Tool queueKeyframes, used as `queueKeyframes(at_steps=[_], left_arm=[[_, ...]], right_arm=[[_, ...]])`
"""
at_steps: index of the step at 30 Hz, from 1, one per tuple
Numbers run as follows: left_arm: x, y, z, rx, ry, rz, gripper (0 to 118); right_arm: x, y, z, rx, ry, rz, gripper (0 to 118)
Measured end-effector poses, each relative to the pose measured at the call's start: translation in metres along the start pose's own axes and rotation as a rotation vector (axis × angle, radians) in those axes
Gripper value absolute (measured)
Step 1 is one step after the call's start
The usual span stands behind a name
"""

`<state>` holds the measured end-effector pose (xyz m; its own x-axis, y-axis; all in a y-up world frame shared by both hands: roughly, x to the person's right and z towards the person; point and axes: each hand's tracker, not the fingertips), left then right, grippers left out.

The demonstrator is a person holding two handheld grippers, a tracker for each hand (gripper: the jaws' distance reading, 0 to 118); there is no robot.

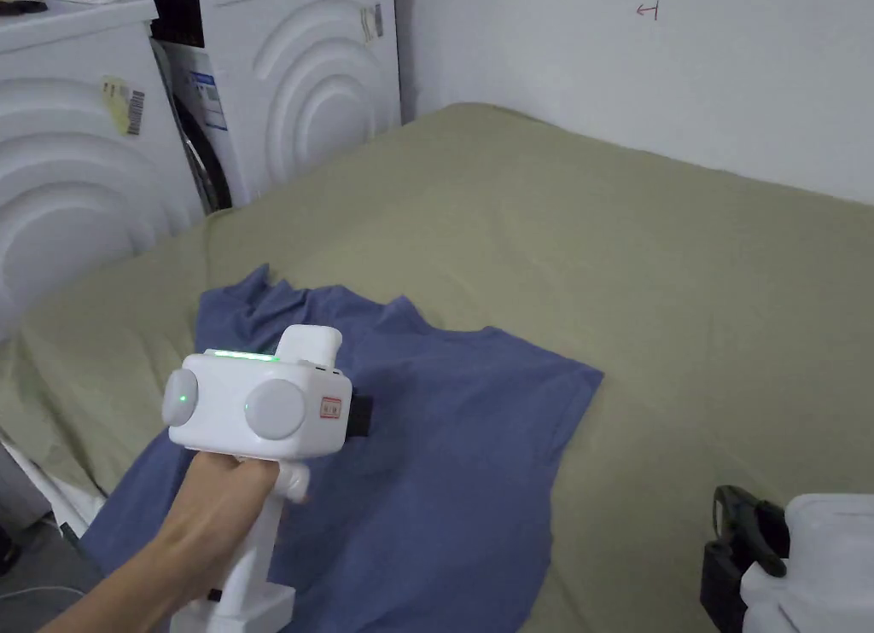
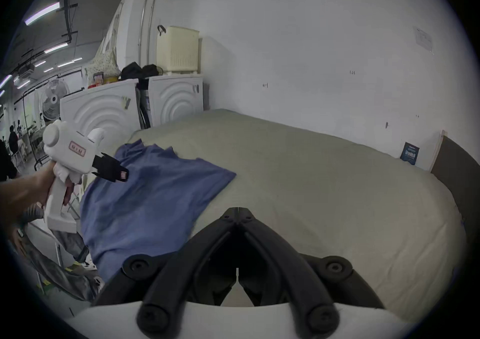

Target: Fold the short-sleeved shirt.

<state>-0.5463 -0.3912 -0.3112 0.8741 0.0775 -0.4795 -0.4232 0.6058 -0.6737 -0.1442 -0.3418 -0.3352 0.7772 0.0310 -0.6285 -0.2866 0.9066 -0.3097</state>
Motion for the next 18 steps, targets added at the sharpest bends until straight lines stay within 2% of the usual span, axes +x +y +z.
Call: queueKeyframes(at_steps=[1,3,6,12,14,15,16,17,18], left_arm=[[-0.001,0.003,-0.007,-0.034,-0.025,0.001,118],[0.01,0.006,-0.014,-0.111,-0.073,-0.022,114],[0.024,0.002,-0.017,-0.094,-0.019,-0.091,114],[0.03,-0.003,-0.061,-0.197,-0.021,-0.042,113],[0.039,-0.012,-0.063,-0.209,0.053,-0.096,100],[0.038,-0.015,-0.059,-0.184,0.031,-0.088,100],[0.039,-0.013,-0.055,-0.184,0.035,-0.077,90],[0.038,-0.008,-0.046,-0.159,0.033,-0.078,70],[0.048,-0.008,-0.032,-0.131,0.041,-0.085,33]], right_arm=[[0.001,-0.002,-0.003,-0.011,-0.002,-0.005,1],[0.004,-0.006,-0.007,-0.026,-0.002,-0.015,1],[0.005,-0.009,-0.008,-0.03,-0.008,-0.019,1],[0.01,-0.015,-0.007,-0.053,-0.013,-0.029,1],[0.014,-0.015,-0.003,-0.056,-0.015,-0.031,1],[0.017,-0.014,0.001,-0.057,-0.018,-0.03,1],[0.019,-0.014,0.006,-0.057,-0.023,-0.028,1],[0.023,-0.014,0.012,-0.052,-0.03,-0.025,1],[0.027,-0.013,0.017,-0.049,-0.04,-0.024,1]])
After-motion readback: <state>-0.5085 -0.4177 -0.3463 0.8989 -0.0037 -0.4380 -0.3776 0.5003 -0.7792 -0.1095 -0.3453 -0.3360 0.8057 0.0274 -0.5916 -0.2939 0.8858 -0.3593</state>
